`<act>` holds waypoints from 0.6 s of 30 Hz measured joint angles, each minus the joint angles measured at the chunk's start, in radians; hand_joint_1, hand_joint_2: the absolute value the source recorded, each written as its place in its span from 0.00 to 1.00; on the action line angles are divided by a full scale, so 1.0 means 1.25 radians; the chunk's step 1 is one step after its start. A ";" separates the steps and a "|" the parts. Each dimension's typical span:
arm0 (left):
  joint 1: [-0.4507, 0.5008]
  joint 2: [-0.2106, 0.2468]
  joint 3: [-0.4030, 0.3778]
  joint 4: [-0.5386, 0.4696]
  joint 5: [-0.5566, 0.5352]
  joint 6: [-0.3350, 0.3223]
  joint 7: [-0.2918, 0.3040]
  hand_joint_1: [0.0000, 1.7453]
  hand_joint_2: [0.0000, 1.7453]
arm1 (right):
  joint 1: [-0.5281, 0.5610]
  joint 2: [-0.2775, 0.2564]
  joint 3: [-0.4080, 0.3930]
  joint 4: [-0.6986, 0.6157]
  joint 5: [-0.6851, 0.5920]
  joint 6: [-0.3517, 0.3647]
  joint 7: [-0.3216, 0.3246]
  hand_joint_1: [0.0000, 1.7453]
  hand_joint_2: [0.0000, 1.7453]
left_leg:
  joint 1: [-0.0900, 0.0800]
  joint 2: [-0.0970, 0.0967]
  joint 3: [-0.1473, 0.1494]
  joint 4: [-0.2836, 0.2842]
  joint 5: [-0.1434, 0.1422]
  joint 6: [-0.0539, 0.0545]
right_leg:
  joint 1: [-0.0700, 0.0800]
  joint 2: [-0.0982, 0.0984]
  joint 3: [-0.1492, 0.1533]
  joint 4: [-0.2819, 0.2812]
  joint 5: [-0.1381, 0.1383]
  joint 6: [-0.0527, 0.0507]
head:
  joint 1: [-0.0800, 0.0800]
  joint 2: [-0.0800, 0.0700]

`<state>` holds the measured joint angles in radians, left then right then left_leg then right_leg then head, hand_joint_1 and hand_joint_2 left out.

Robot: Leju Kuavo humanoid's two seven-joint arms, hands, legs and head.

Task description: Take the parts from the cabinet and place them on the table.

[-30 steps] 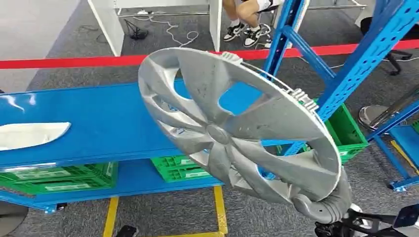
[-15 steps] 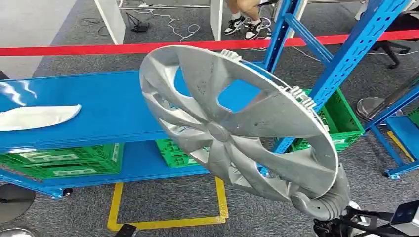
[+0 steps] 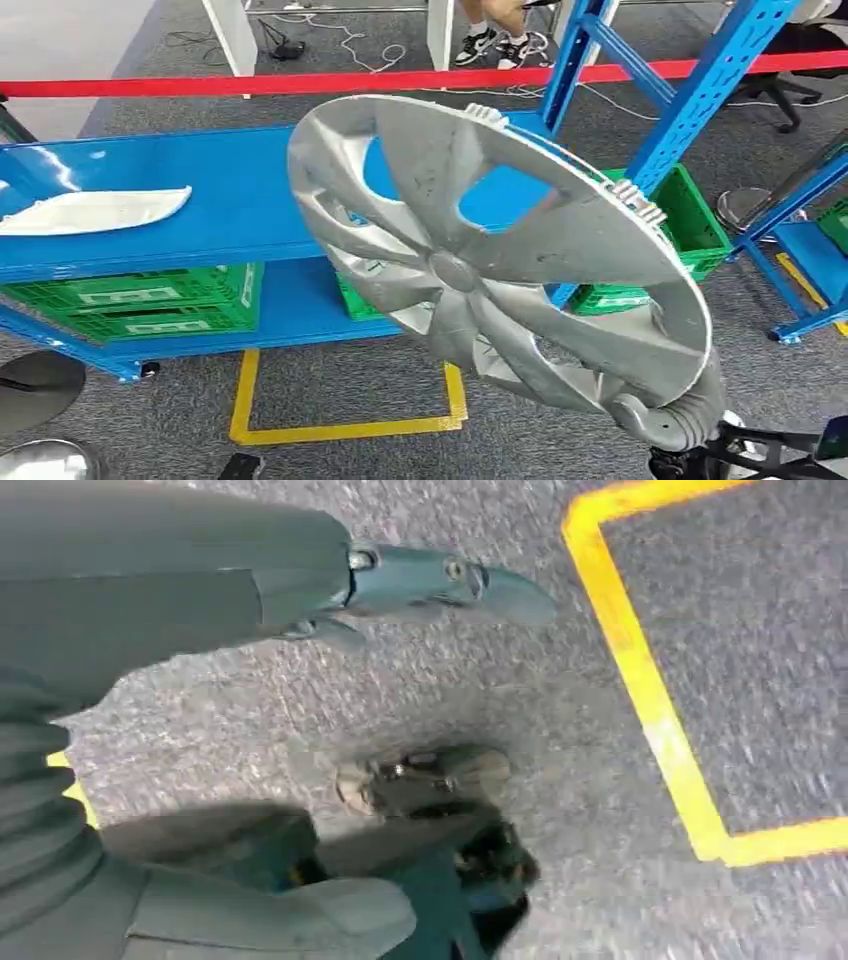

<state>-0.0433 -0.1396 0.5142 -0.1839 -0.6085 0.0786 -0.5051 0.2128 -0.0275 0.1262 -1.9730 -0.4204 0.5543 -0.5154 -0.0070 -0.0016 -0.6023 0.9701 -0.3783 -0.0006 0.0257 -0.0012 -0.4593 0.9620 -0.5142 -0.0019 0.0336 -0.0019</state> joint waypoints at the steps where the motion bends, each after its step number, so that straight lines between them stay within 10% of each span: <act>1: 0.000 -0.004 0.001 0.000 -0.005 -0.002 0.002 0.00 1.00 | 0.007 0.000 -0.009 -0.004 0.002 0.000 -0.011 1.00 1.00 | 0.002 0.000 -0.003 -0.003 0.007 -0.004 | 0.002 0.001 -0.003 0.000 0.006 -0.001 | 0.002 0.000; 3: 0.001 -0.005 0.003 0.000 -0.010 -0.002 0.011 0.00 1.00 | 0.014 0.000 -0.019 -0.015 0.005 -0.001 -0.018 1.00 1.00 | -0.003 -0.001 -0.012 0.002 -0.011 -0.013 | -0.009 -0.004 -0.011 -0.018 0.032 -0.002 | 0.003 0.000; 7: 0.001 -0.006 0.003 0.000 -0.019 -0.005 0.013 0.00 1.00 | 0.036 0.000 -0.044 -0.037 -0.005 -0.006 0.002 1.00 1.00 | 0.007 -0.001 -0.072 0.215 -0.169 -0.031 | -0.014 -0.005 -0.051 -0.012 0.059 -0.005 | 0.000 0.000; 10: 0.000 -0.006 0.003 0.000 -0.022 -0.009 0.013 0.00 1.00 | 0.054 0.000 -0.058 -0.050 -0.002 -0.006 0.009 1.00 1.00 | 0.014 -0.001 -0.038 0.230 -0.096 -0.043 | -0.022 -0.006 -0.091 0.004 0.077 0.006 | 0.000 0.000; 12: -0.004 -0.006 0.002 0.000 -0.032 -0.014 0.013 0.00 1.00 | 0.062 0.000 -0.066 -0.061 0.011 -0.010 0.009 1.00 1.00 | 0.021 -0.001 0.047 0.117 -0.063 -0.055 | -0.028 -0.004 -0.115 0.023 0.084 0.017 | 0.000 0.000; 13: -0.006 -0.011 0.001 0.000 -0.040 -0.015 0.017 0.00 1.00 | 0.069 0.000 -0.071 -0.070 0.014 -0.014 0.008 1.00 1.00 | 0.026 -0.002 0.093 0.051 -0.085 -0.062 | -0.024 -0.004 -0.125 0.033 0.085 0.022 | -0.004 0.000; 15: -0.009 -0.015 0.000 0.000 -0.054 -0.017 0.031 0.00 1.00 | 0.081 0.000 -0.081 -0.083 0.013 -0.022 0.010 1.00 1.00 | 0.021 -0.007 0.111 0.001 -0.115 -0.035 | -0.023 -0.005 -0.138 0.043 0.097 0.033 | -0.004 0.000; 18: -0.002 -0.020 -0.006 0.000 -0.069 -0.019 0.046 0.00 1.00 | 0.112 0.001 -0.095 -0.096 0.016 -0.026 0.014 1.00 1.00 | 0.021 -0.006 0.090 0.009 -0.102 -0.014 | -0.031 -0.003 -0.150 0.047 0.100 0.042 | -0.004 0.000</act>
<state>-0.0455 -0.1648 0.5070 -0.1835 -0.6950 0.0545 -0.4478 0.3524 -0.0267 0.0073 -2.0931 -0.4005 0.5219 -0.4978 0.0195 -0.0086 -0.4895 0.9811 -0.5062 -0.0179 -0.0124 -0.0050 -0.6467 1.0212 -0.3893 0.0509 0.0290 -0.0019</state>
